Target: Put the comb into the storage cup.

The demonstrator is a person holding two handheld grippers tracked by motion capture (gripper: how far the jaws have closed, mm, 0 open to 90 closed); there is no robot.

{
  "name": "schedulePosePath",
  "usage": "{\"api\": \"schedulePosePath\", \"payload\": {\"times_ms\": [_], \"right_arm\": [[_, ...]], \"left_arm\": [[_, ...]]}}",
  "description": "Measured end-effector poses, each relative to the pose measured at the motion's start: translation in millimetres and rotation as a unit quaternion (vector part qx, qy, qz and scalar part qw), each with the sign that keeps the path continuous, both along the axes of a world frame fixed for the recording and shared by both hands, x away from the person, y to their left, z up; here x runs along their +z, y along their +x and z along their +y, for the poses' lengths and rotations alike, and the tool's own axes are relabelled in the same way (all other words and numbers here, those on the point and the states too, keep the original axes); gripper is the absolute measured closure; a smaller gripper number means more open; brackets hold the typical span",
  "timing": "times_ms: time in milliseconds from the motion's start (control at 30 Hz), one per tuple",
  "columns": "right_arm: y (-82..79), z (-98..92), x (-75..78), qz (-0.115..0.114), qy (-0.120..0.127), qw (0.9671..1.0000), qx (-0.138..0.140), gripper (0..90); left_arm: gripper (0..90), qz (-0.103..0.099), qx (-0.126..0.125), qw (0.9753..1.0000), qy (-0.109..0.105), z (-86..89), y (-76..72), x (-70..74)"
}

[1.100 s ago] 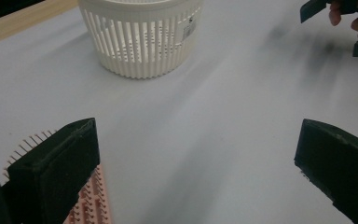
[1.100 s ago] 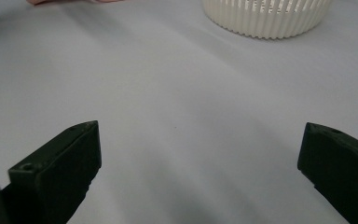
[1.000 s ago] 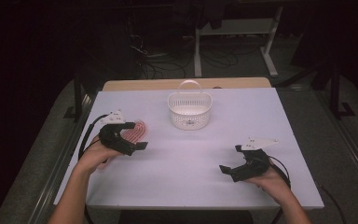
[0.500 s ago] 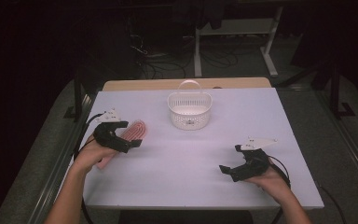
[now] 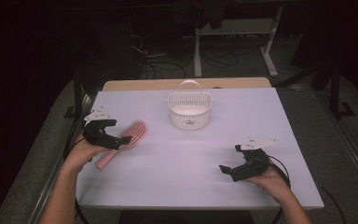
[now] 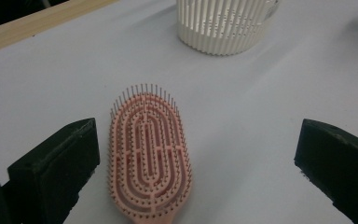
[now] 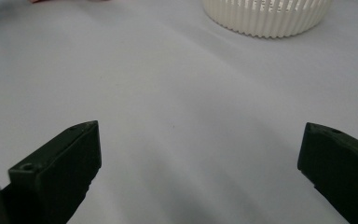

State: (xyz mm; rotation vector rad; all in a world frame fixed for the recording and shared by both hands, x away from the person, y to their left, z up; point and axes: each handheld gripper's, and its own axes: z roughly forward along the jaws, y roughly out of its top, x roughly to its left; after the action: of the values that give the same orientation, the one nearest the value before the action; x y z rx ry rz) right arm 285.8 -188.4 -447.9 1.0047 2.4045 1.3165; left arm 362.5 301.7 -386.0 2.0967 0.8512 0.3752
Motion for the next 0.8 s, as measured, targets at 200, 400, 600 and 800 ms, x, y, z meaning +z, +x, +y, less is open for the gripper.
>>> {"api": "schedulePosePath", "payload": {"times_ms": [200, 400, 600, 800], "right_arm": [[0.2, -0.1, -0.2, 0.0, -0.001, 1.0, 0.0, 0.0], [-0.1, 0.0, 0.0, -0.001, -0.002, 1.0, 0.0, 0.0], [-0.2, -0.2, 0.0, -0.001, -0.002, 1.0, 0.0, 0.0], [-0.2, -0.1, 0.2, -0.002, -0.001, 1.0, 0.001, 0.0]], "left_arm": [[0.0, 0.001, 0.01, 0.9999, 0.003, 3.6, 0.4, 1.6], [0.0, 0.005, 0.028, 0.9996, 0.006, 9.9, 1.0, 1.9], [0.0, 0.007, 0.037, 0.9992, 0.012, 12.7, 1.9, 2.4], [0.0, 0.015, 0.049, 0.9984, 0.025, 13.7, 2.7, 0.6]]}}
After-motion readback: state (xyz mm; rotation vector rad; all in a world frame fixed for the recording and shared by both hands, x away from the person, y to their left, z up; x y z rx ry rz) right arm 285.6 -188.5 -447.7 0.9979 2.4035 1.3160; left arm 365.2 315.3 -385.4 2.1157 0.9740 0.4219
